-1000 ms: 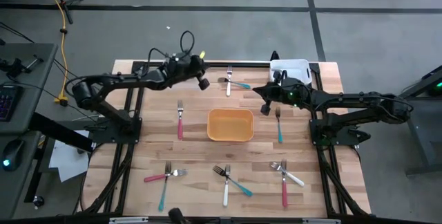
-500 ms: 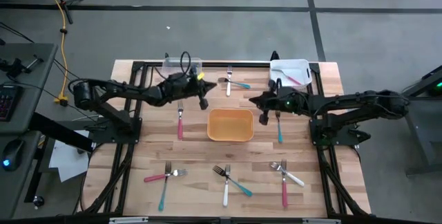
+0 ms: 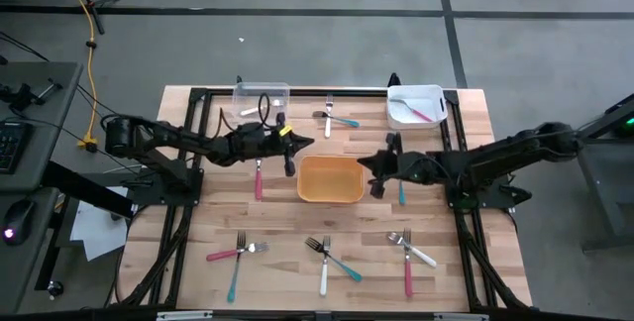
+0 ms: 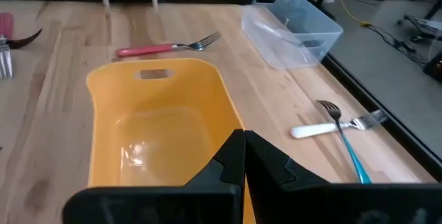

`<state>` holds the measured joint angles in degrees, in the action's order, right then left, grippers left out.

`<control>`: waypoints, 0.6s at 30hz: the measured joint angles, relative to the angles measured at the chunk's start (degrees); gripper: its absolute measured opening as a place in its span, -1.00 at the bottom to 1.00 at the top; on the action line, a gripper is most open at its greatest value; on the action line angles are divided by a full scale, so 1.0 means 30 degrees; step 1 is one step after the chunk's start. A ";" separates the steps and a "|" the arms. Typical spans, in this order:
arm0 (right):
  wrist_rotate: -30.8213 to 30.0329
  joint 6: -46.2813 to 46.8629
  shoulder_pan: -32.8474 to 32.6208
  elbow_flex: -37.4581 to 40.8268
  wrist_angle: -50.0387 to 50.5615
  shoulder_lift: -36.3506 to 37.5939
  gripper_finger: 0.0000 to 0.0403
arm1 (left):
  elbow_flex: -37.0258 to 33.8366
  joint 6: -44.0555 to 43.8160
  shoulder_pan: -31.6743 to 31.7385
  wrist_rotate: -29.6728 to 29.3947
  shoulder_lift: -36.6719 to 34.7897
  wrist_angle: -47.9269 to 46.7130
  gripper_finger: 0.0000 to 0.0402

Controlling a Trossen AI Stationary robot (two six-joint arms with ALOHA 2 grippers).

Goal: Sort silverware by color (type)
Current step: Put the blue fork into the yellow bin

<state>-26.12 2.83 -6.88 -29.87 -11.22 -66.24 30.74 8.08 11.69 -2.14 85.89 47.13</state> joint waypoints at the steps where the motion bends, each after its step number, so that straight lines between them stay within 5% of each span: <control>1: -0.0431 0.0288 -0.0336 0.0000 0.0175 0.0000 -1.00 | 0.0000 -0.0057 -0.0124 -0.0004 0.0000 0.0000 -1.00; 8: -0.3477 0.3128 -0.2805 -0.1928 0.5119 -0.0954 -1.00 | 0.0000 -0.0094 -0.1132 0.0004 0.0110 -0.0161 -1.00; 18: -0.1938 0.7020 -0.5806 -0.4774 0.5676 -0.4488 -0.99 | 0.0000 0.0336 -0.2092 0.0004 0.0240 -0.0160 -1.00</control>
<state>-31.93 23.89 -24.30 -44.19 5.81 -79.70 30.74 9.08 5.41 -2.13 86.61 46.65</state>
